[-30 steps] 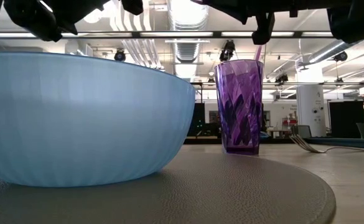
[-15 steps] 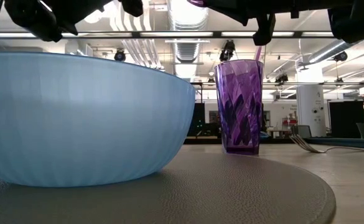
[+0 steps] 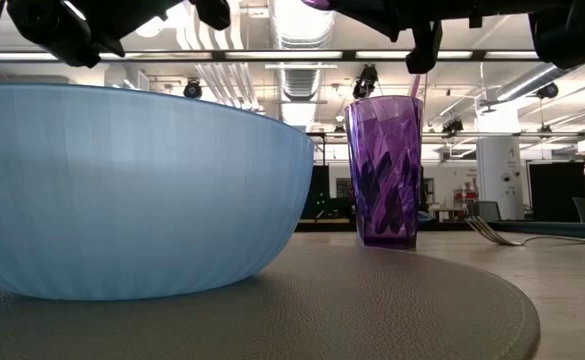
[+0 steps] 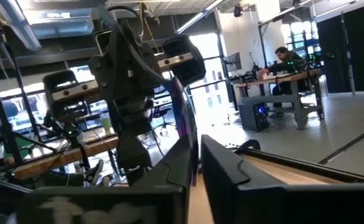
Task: Pick & Place Utensil
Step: Put the blue spoon into the blue bowl
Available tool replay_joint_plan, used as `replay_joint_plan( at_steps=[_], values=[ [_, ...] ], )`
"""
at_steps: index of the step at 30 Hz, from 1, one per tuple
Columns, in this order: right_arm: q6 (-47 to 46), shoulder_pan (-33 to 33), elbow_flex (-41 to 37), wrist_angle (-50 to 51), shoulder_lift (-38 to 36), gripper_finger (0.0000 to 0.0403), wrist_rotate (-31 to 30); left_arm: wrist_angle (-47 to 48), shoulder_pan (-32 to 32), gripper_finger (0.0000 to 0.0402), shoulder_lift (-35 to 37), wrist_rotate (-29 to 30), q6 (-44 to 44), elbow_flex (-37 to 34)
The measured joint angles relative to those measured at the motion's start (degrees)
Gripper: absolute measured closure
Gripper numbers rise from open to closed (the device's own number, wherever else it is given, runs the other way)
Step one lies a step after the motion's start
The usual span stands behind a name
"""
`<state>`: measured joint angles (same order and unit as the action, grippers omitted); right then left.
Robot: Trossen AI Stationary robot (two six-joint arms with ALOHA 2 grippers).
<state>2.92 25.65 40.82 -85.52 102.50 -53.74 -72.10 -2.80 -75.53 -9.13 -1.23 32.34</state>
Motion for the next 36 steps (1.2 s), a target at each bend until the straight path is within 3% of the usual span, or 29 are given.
replay_joint_plan(
  at_steps=[8, 12, 26, 36],
  values=[
    [-1.70, 0.26, 0.00, -0.04, -0.03, 0.0287, -0.28, 1.36, -0.03, 0.0401, 0.20, 0.02, 0.15, 0.00],
    [1.29, 1.17, 0.00, -0.15, -0.63, 0.0262, -0.46, 5.07, -0.06, 0.0401, 1.69, 3.55, 1.19, 0.00],
    [15.99, 5.56, -0.14, 0.03, -7.30, 0.0226, -0.96, 25.05, -0.01, 0.0401, 11.52, 11.77, 12.35, 0.00],
    [28.09, 9.00, -0.22, 1.33, -12.11, 0.0223, -14.77, 42.51, 0.01, 0.0401, 17.67, 19.58, 24.05, 0.00]
  ],
)
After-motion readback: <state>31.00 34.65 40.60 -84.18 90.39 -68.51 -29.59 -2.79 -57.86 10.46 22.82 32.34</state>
